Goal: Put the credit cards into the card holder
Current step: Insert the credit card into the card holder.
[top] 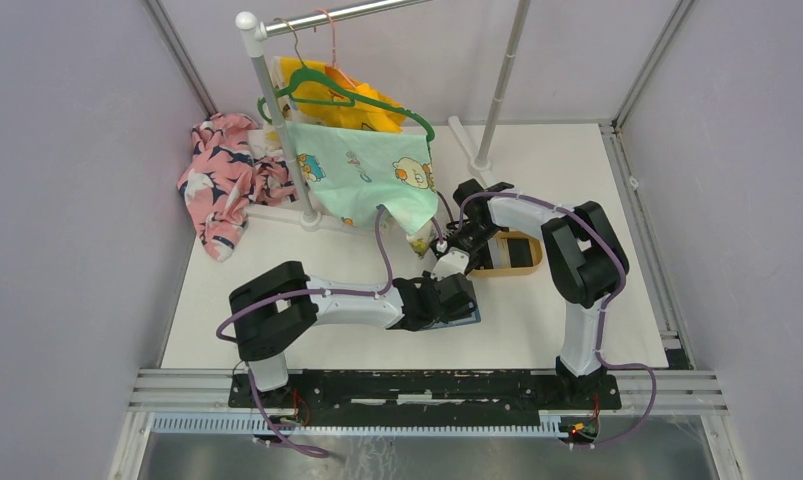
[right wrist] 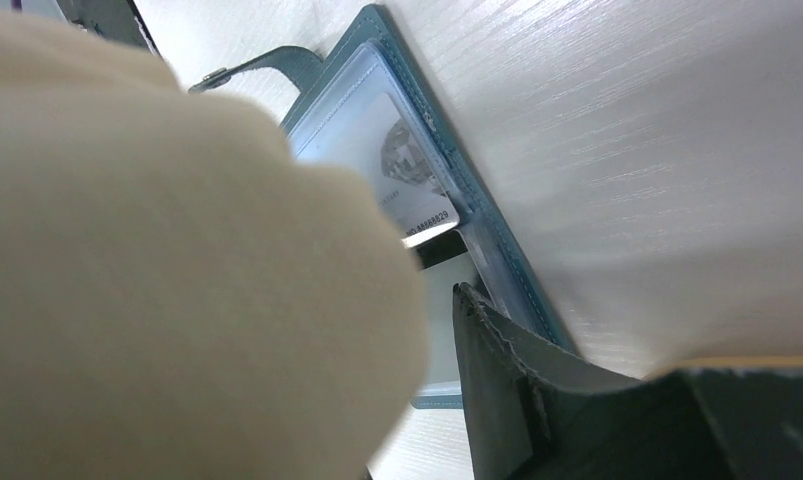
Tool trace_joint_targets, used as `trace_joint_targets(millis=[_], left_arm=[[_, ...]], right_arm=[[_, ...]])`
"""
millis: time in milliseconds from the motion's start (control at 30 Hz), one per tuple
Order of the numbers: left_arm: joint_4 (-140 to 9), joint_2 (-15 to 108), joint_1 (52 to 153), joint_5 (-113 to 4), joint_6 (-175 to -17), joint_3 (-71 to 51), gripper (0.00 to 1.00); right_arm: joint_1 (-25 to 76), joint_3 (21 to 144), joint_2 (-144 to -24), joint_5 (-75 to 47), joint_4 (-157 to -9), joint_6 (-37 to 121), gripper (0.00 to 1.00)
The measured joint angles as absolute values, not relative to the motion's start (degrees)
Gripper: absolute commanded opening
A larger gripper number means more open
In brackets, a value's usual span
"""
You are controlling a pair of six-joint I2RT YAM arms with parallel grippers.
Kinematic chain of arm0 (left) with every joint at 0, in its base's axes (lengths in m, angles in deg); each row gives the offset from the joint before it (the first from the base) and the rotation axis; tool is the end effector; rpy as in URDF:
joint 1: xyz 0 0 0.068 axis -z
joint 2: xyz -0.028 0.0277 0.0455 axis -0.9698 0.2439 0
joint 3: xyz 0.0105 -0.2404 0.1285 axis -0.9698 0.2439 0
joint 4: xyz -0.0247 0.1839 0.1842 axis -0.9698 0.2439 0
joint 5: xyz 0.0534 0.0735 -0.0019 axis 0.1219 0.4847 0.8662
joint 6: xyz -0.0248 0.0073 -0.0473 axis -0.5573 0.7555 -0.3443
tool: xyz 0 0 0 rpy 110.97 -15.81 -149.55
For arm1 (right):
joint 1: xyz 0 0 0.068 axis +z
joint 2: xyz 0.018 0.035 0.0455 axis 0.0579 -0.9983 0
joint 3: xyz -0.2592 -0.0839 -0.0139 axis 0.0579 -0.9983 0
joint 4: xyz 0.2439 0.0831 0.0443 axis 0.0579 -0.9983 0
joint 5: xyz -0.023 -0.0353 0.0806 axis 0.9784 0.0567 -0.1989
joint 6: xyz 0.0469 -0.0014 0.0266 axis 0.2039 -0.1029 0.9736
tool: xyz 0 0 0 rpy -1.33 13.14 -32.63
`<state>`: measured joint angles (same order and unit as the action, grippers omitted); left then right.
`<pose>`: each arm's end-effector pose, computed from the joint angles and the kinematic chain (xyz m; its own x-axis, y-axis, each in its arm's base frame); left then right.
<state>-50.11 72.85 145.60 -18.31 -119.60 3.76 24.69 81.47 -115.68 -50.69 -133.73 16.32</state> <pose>0.1379 -0.3245 0.1589 -0.6626 0.3185 -0.6779 0.4329 0.9014 0.0004 0.3000 0.1877 0.1545 -0.7249 -0.6479 -0.2341 -0.6098 0.4454 0.6555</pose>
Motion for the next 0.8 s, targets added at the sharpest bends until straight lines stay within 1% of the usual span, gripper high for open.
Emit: trace_joint_targets(millis=[267,500,800], left_arm=[[-48.3,72.3,145.6,-17.8,-119.7,3.8,0.03],[-50.9,70.2,145.6,-21.4,-119.7,3.8,0.03],[-52.5,72.6,145.5,-23.1,-119.7,3.7,0.02]], right_arm=[[24.7,81.5,-115.7,-50.7,-133.7,16.3,0.51],[24.7,81.5,-115.7,-51.0,-133.8,16.2,0.51],[24.7,81.5,-115.7,-51.2,-133.8,16.2,0.51]])
